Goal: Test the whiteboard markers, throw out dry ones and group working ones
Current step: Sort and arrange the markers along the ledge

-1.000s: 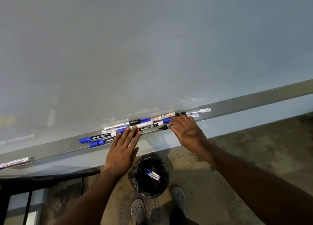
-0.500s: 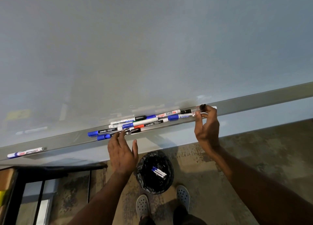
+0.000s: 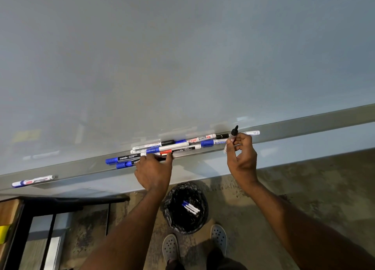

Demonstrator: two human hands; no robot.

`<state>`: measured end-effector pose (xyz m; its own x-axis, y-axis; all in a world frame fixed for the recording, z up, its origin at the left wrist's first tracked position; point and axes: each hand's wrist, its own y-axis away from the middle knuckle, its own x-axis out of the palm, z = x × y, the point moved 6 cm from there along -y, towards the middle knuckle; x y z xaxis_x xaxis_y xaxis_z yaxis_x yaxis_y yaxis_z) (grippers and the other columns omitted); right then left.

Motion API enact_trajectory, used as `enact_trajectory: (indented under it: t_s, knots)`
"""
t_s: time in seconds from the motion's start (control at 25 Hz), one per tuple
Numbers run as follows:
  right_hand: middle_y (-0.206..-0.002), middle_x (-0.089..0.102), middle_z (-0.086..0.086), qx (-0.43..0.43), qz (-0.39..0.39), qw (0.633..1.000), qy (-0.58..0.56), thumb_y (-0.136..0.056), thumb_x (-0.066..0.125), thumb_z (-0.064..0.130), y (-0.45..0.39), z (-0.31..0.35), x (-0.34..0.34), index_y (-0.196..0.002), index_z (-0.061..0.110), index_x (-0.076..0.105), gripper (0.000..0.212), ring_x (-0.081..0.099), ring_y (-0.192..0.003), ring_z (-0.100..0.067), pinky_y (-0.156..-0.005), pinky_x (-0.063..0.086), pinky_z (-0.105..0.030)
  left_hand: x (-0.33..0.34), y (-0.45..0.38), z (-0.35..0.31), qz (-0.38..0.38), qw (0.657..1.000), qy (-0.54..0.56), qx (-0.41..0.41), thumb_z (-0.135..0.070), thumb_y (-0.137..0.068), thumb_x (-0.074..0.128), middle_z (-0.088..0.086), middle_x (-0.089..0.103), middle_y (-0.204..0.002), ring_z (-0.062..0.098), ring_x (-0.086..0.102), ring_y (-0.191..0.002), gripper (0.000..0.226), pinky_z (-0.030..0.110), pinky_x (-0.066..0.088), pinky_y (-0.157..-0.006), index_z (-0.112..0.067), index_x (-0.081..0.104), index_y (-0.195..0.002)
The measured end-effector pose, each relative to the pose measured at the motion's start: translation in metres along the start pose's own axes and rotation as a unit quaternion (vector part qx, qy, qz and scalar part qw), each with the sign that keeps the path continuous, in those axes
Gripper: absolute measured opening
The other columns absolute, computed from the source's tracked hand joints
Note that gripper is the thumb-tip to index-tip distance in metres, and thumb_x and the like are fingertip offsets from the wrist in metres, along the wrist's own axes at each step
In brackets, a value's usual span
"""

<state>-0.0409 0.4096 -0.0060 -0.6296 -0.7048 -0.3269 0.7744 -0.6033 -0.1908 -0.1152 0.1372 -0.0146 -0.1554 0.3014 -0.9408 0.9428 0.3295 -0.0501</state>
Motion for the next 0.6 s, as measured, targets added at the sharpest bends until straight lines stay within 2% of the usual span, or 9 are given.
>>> enact_trajectory:
  t_s: [0.16, 0.32, 0.48, 0.6]
  knots:
    - [-0.094, 0.064, 0.001, 0.002, -0.001, 1.0, -0.013, -0.096, 0.058, 0.019, 0.0, 0.003, -0.003, -0.108, 0.019, 0.05, 0.015, 0.062, -0.08, -0.016, -0.067, 0.048, -0.016, 0.002, 0.005, 0.001, 0.023, 0.995, 0.092, -0.03, -0.068, -0.075, 0.058, -0.005, 0.066, -0.086, 0.017, 0.061, -0.08, 0.051, 0.037, 0.055, -0.069, -0.02, 0.067, -0.092]
    - [-0.084, 0.061, 0.013, 0.004, 0.008, 1.0, -0.015, -0.096, 0.056, 0.017, 0.003, 0.002, -0.001, -0.11, 0.013, 0.054, 0.015, 0.061, -0.074, -0.003, -0.06, 0.044, -0.008, -0.002, 0.015, -0.003, 0.055, 0.973, 0.217, -0.055, -0.048, -0.082, 0.069, -0.011, 0.063, -0.074, 0.012, 0.063, -0.073, 0.031, 0.029, 0.05, -0.068, -0.02, 0.059, -0.092]
    - [-0.084, 0.06, 0.016, 0.013, 0.035, 0.999, -0.012, -0.098, 0.054, 0.019, 0.011, -0.003, 0.006, -0.113, 0.012, 0.053, 0.017, 0.061, -0.077, 0.001, -0.058, 0.047, -0.009, -0.003, 0.017, -0.002, 0.061, 0.963, 0.256, -0.055, -0.037, -0.082, 0.074, -0.013, 0.06, -0.07, 0.008, 0.06, -0.069, 0.027, 0.029, 0.052, -0.073, -0.019, 0.056, -0.09]
    - [-0.085, 0.062, 0.013, 0.012, 0.042, 0.999, 0.0, -0.098, 0.054, 0.022, 0.02, 0.0, 0.01, -0.113, 0.013, 0.053, 0.017, 0.061, -0.075, 0.0, -0.06, 0.048, -0.012, -0.003, 0.017, 0.002, 0.075, 0.954, 0.281, -0.073, -0.034, -0.081, 0.075, -0.008, 0.062, -0.07, 0.014, 0.062, -0.071, 0.026, 0.028, 0.049, -0.072, -0.017, 0.056, -0.086]
